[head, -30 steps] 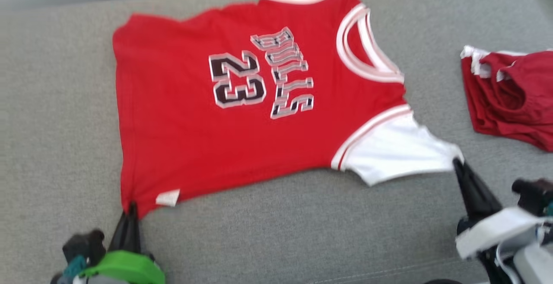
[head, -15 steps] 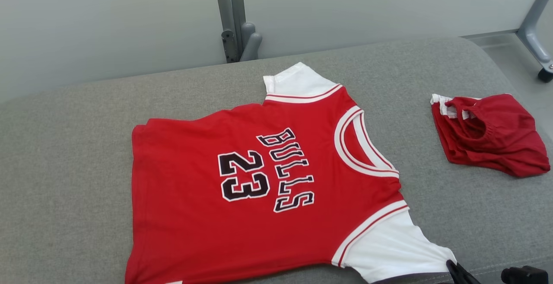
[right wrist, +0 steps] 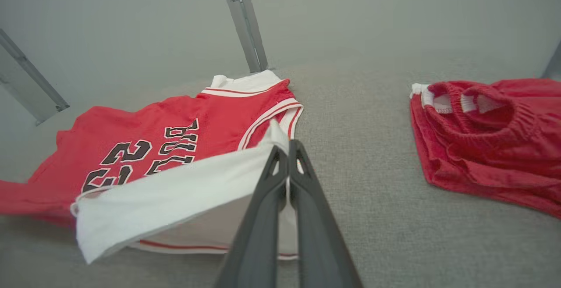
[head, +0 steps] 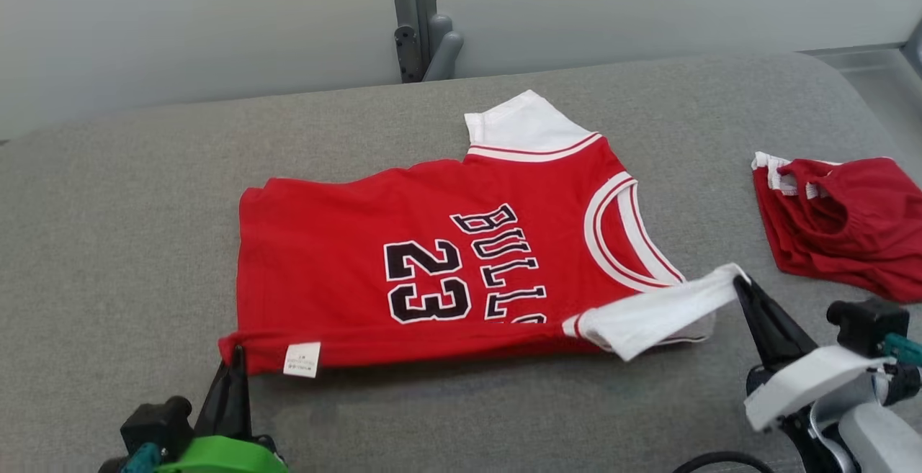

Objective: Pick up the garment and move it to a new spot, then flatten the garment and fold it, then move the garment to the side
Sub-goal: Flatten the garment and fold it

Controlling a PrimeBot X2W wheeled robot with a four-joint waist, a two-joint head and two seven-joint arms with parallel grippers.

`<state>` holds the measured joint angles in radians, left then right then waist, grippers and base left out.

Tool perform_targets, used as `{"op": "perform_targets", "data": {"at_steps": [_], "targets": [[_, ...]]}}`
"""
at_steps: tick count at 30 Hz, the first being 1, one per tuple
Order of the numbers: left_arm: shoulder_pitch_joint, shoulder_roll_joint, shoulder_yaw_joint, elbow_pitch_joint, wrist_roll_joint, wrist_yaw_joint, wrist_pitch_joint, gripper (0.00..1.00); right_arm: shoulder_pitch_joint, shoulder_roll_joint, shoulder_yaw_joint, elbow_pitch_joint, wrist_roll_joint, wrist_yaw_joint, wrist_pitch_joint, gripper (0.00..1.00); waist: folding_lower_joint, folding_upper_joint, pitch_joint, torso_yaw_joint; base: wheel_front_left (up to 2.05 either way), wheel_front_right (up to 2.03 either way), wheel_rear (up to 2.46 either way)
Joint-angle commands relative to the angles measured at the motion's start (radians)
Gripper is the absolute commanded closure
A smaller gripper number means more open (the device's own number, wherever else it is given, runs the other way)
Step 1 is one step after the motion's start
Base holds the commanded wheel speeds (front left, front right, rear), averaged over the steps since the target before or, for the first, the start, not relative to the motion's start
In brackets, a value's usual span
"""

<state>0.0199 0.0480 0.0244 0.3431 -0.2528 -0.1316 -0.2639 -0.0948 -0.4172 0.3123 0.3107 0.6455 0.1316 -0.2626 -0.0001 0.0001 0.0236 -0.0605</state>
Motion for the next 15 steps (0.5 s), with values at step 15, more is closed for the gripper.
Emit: {"op": "perform_targets", "data": {"at_steps": [15], "targets": [[-0.327, 0.005, -0.043, 0.271, 0.024, 0.053, 0.000, 1.00, -0.425, 0.055, 0.056, 0.318, -0.066, -0.002, -0.003, 1.00, 0.0001, -0.0001, 0.213, 0.065, 0.00, 0.00, 0.00]]}}
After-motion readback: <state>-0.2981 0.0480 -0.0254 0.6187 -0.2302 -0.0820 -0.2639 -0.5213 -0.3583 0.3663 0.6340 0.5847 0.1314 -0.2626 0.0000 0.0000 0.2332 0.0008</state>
